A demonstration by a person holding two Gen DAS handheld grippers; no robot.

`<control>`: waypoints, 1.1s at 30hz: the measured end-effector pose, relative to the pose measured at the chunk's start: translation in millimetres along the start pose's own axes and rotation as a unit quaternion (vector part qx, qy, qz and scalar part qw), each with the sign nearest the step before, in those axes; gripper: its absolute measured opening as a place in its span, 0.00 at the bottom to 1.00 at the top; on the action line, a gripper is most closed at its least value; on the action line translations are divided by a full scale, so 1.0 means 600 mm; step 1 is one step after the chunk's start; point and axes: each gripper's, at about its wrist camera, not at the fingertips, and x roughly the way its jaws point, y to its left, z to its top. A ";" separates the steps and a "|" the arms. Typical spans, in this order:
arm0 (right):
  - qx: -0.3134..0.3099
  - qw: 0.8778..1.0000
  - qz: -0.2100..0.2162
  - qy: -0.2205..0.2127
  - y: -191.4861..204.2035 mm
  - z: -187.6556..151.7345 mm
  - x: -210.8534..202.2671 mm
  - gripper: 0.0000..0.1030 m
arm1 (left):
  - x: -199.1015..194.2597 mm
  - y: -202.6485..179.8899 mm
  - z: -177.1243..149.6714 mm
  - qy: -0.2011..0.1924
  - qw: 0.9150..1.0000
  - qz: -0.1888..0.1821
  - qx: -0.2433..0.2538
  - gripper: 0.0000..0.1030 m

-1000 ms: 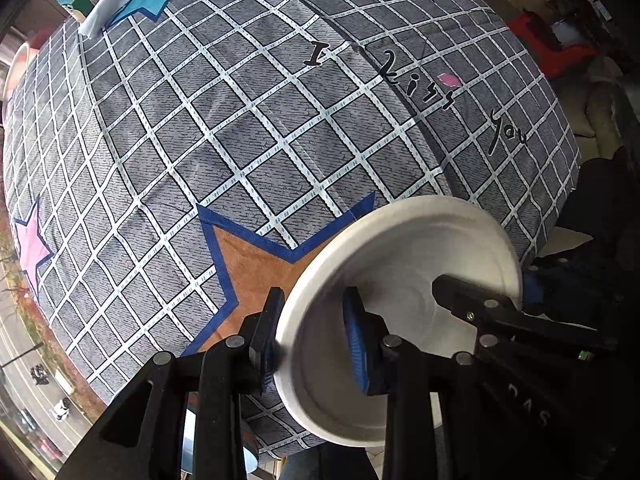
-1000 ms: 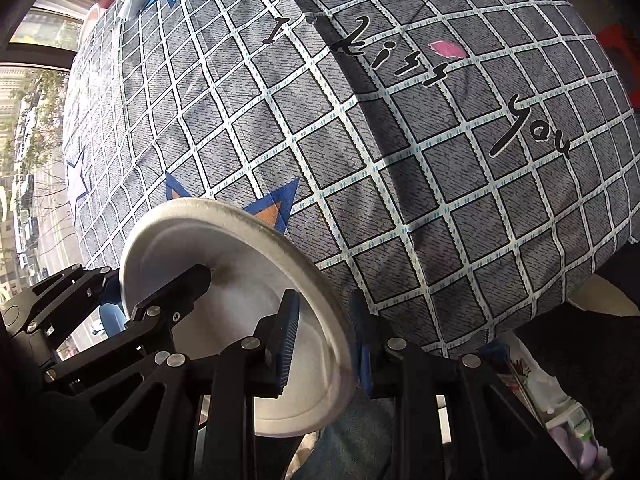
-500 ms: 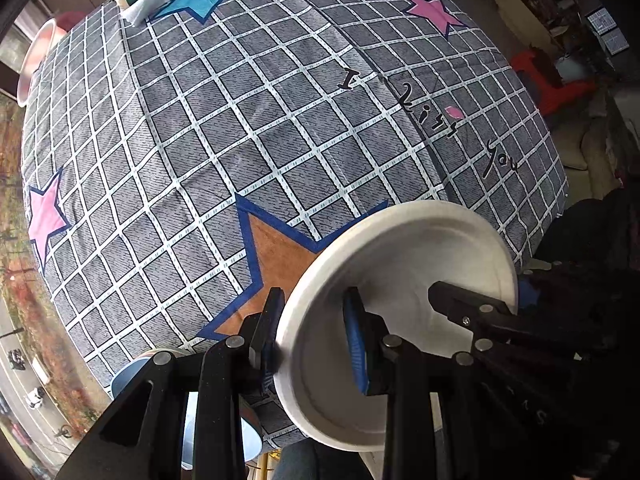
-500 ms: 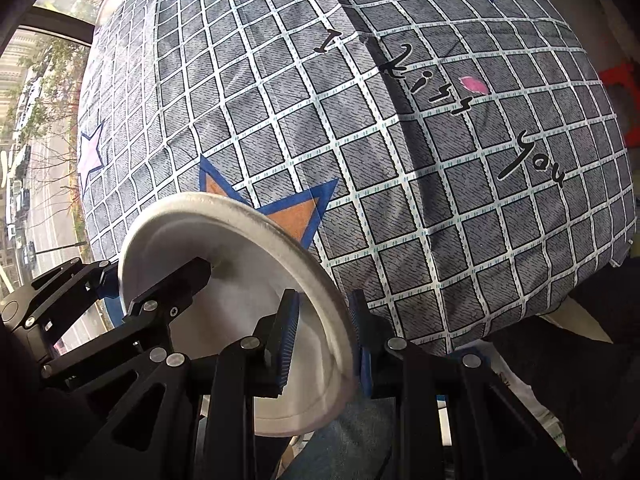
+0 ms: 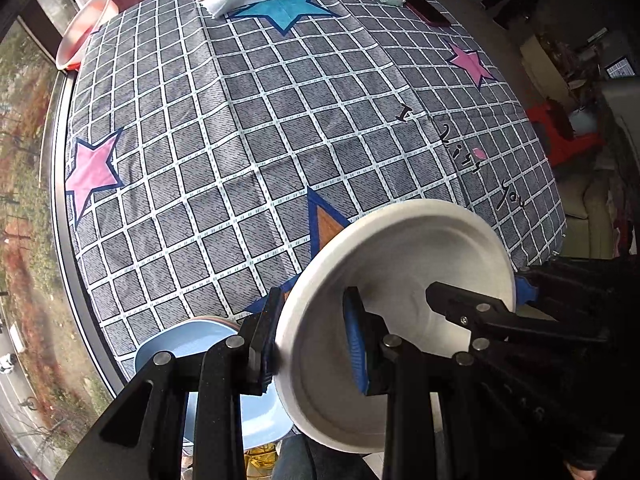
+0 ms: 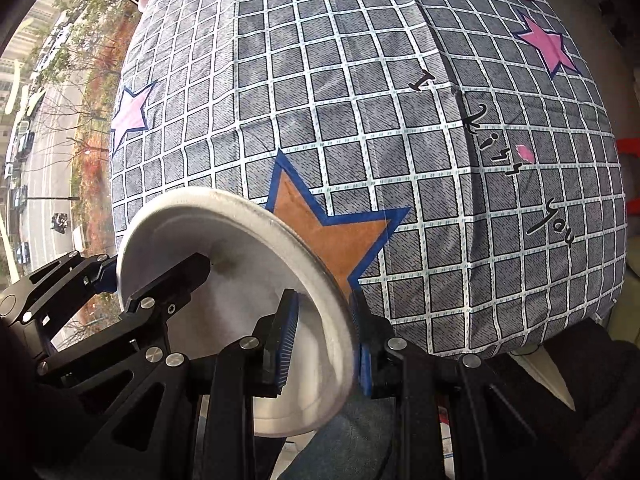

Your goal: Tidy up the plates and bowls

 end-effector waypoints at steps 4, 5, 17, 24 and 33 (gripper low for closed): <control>-0.026 1.000 -0.003 -0.010 0.030 0.009 -0.008 0.28 | -0.021 0.019 -0.010 -0.022 1.000 0.007 -0.015 0.31; -0.033 0.999 -0.004 -0.011 0.039 0.013 -0.007 0.28 | -0.024 0.024 -0.012 -0.026 0.999 0.008 -0.020 0.31; -0.126 0.992 -0.018 -0.024 0.139 0.037 -0.018 0.28 | -0.064 0.102 -0.047 -0.064 0.993 0.016 -0.096 0.31; -0.171 0.985 -0.018 -0.015 0.189 0.037 -0.006 0.28 | -0.072 0.141 -0.074 -0.068 0.989 0.025 -0.129 0.31; -0.206 0.978 -0.015 0.001 0.238 0.031 0.013 0.28 | -0.075 0.180 -0.104 -0.065 0.985 0.036 -0.159 0.31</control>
